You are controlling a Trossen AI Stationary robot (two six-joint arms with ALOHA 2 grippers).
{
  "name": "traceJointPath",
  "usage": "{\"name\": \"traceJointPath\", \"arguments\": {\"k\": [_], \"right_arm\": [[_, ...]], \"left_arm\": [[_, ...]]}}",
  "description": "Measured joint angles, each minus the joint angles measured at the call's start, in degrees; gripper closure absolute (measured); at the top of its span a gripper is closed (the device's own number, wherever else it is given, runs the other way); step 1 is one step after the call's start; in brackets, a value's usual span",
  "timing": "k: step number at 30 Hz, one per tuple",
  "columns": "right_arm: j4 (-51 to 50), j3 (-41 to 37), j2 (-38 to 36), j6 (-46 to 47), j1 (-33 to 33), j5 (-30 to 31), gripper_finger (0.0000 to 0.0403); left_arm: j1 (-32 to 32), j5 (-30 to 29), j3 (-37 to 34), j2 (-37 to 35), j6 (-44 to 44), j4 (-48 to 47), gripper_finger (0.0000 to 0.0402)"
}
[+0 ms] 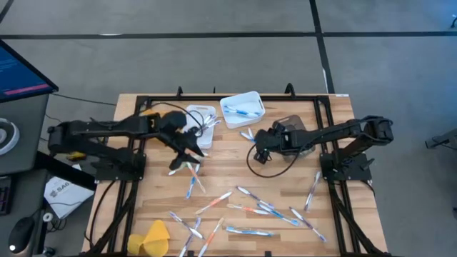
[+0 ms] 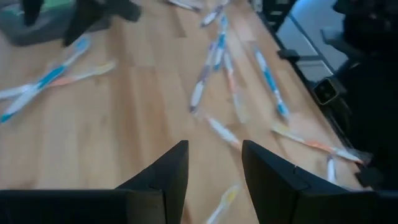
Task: Pick & Place Toothbrushes
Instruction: Put the blue toothbrush into the right white bin
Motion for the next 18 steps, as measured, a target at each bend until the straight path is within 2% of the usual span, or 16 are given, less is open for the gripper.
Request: {"name": "traceJointPath", "arguments": {"k": [11, 18], "right_arm": [[-0.3, 0.1, 3.2, 0.0, -0.8, -1.8, 0.0177], [-0.9, 1.0, 6.9, -0.4, -1.6, -1.8, 0.0177]], "left_arm": [[-12.7, 0.0, 0.0, 5.5, -2.6, 8.5, 0.0260], [-18.9, 0.0, 0.0, 7.2, -3.1, 9.6, 0.0260]]}}
